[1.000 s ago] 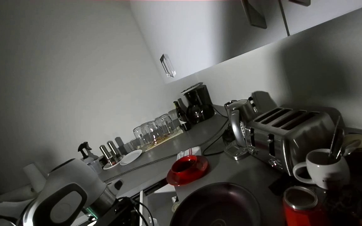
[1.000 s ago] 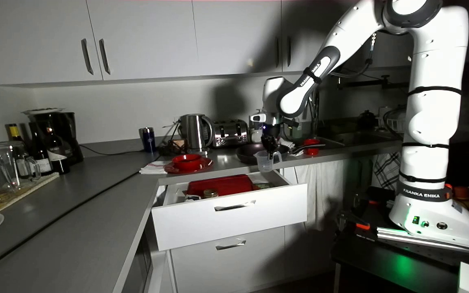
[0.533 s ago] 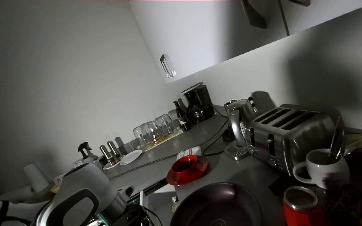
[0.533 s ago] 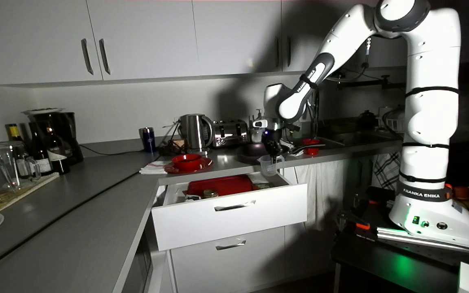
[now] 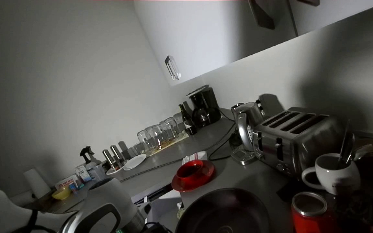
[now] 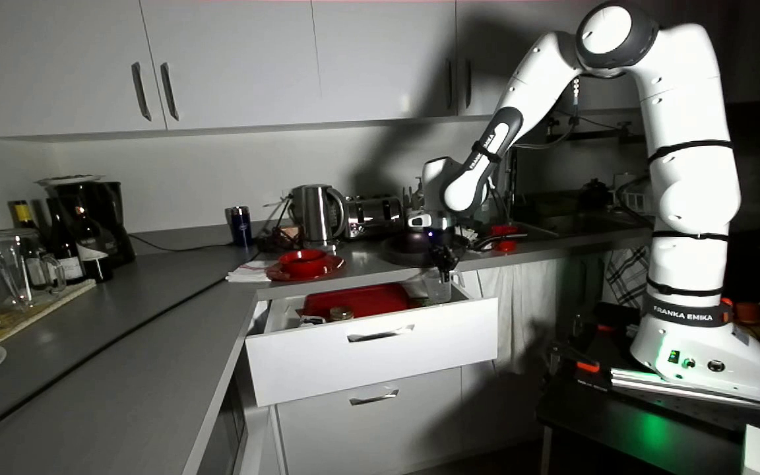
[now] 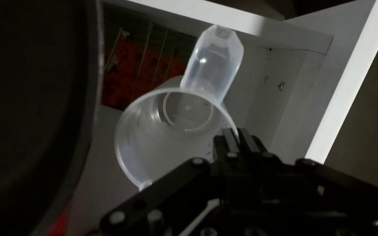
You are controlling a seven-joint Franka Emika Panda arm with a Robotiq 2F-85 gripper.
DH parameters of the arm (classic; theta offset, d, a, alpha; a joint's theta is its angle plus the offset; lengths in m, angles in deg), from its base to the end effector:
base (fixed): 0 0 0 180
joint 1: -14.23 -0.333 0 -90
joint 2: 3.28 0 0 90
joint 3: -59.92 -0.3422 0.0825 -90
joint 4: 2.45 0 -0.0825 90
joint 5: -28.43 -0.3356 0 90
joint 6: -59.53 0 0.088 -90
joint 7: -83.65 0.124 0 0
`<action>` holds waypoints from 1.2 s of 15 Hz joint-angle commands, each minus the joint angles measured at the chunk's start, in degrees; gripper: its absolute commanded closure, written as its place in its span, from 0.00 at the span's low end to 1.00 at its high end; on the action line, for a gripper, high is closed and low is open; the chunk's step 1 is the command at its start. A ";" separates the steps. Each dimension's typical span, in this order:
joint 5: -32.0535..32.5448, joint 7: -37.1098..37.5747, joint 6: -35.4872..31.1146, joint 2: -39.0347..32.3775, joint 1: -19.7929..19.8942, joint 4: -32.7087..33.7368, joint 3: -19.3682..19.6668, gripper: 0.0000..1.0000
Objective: Put the clear jar in the open drawer
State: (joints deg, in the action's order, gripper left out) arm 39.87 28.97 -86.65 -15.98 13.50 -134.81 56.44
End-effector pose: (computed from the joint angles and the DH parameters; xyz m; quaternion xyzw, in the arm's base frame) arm 0.5045 0.0377 0.2987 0.8268 0.5602 -0.0117 0.0494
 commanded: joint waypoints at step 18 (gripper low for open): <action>2.06 -2.52 -8.17 -6.93 0.34 1.92 -2.69 0.93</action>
State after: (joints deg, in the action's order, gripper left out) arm 40.40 27.23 -92.41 -21.40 13.45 -133.66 53.84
